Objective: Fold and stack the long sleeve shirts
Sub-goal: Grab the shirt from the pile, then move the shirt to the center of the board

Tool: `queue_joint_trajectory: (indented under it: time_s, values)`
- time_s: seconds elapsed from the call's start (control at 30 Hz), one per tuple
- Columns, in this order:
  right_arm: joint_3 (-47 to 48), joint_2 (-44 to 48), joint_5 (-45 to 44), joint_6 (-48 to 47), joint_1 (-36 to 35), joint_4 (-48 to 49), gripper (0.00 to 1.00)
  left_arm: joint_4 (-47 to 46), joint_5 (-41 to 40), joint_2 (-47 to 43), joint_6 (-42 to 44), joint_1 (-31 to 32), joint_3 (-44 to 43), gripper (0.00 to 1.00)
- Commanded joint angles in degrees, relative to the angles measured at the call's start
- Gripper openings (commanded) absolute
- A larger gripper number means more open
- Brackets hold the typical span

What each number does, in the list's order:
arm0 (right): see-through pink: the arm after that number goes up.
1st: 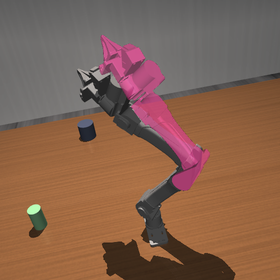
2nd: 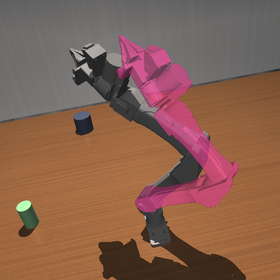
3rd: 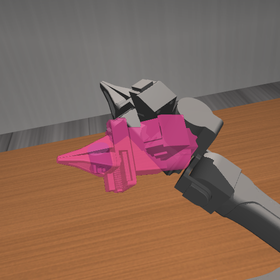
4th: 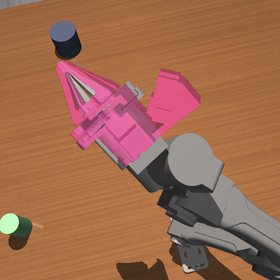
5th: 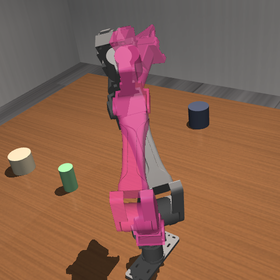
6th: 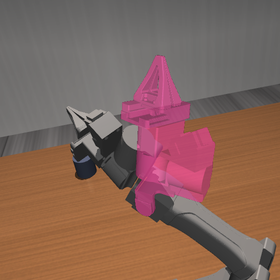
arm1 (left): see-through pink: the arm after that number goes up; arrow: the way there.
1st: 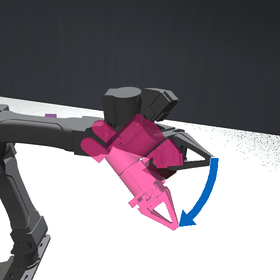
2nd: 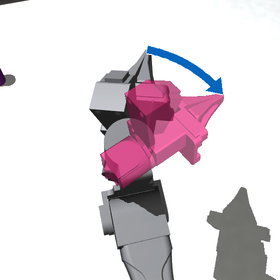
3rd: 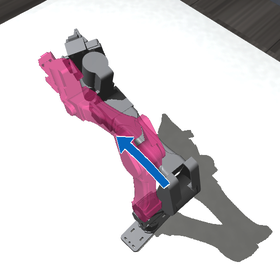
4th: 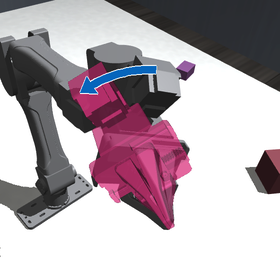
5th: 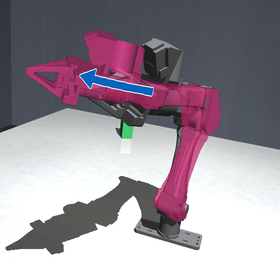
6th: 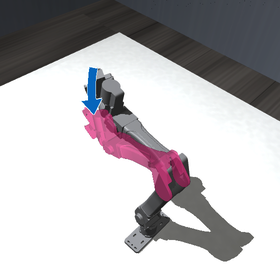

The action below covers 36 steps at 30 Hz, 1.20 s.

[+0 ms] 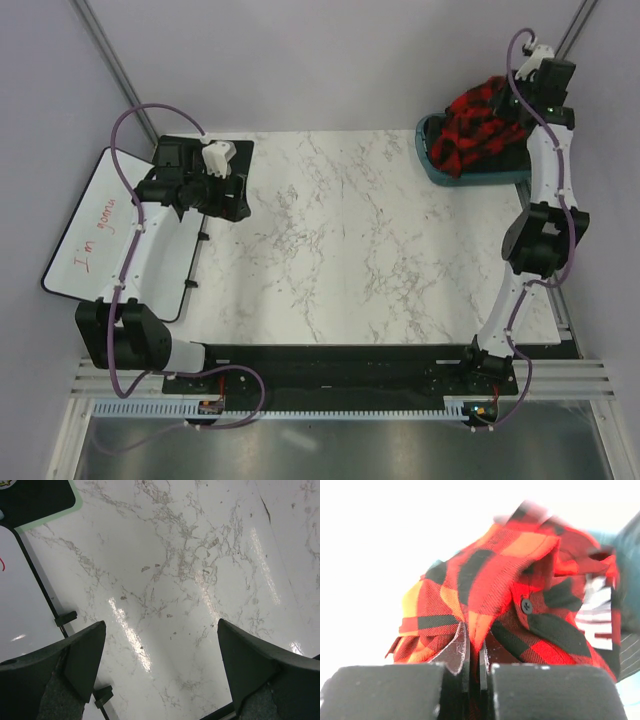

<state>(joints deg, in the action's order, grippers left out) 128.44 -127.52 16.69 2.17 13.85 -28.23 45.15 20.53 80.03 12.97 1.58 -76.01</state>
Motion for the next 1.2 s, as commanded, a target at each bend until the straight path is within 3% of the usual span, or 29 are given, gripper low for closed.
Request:
queue_joint_trajectory:
  time_s: [0.0, 0.37, 0.47, 0.57, 0.63, 0.67, 0.7, 0.73, 0.77, 0.83, 0.93, 1.03, 1.07, 1.17]
  values:
    - [4.53, 17.21, 10.20, 6.34, -0.40, 6.95, 0.00, -1.29, 3.02, -2.50, -1.37, 0.00, -3.00, 1.00]
    - [6.82, 30.05, 20.75, 31.45, -1.62, 23.12, 0.00, -1.64, 0.56, -6.37, -1.37, -0.09, -3.44, 0.99]
    - [5.86, 32.33, 22.25, 33.94, -4.34, 24.36, 0.00, -1.55, 0.03, -6.64, -2.16, -0.09, -3.62, 0.99]
    - [-1.94, 36.28, 23.83, 34.04, -7.50, 24.19, 0.00, -1.55, 0.91, -6.90, -3.12, -0.09, -3.45, 0.99]
    - [-13.00, 40.06, 26.71, 33.17, -9.44, 24.10, 0.00, -1.46, 2.92, -6.99, -3.22, -0.09, -3.36, 0.99]
    - [-17.39, 41.38, 27.43, 32.64, -9.80, 23.05, 0.04, -1.55, 3.45, -6.99, -3.39, -0.09, -3.18, 0.99]
    - [-27.27, 44.09, 28.65, 31.50, -9.80, 22.17, 0.17, -1.64, 4.16, -6.91, -3.39, -0.09, -2.83, 0.99]
    - [-32.41, 45.51, 30.40, 29.83, -9.46, 19.90, 0.55, -1.73, 5.64, -6.90, -3.13, -0.09, -2.66, 0.99]
    - [-37.25, 46.57, 31.38, 27.21, -7.19, 16.57, 0.71, -1.64, 6.18, -6.82, -2.35, -0.09, -1.87, 1.00]
    - [-49.83, 49.29, 29.98, 18.71, -1.58, 9.28, 0.87, -1.90, 7.84, -6.90, -0.68, -0.09, -0.73, 0.99]
    - [-58.47, 50.79, 26.57, 4.13, 1.36, 2.05, 0.88, -2.86, 14.42, -7.34, 4.05, -0.09, 3.05, 1.00]
    - [-63.83, 50.97, 25.50, -1.54, 1.10, -0.42, 0.90, -3.57, 24.71, -7.17, 9.68, 0.96, 7.18, 1.00]
    - [-65.84, 50.71, 24.98, -1.73, 0.75, -0.25, 0.98, -4.36, 25.60, -6.73, 9.96, 1.83, 8.58, 1.00]
    - [-66.66, 48.09, 22.87, -4.11, -1.54, 1.41, 0.97, -7.69, 22.90, -3.22, 11.02, 8.15, 8.95, 0.99]
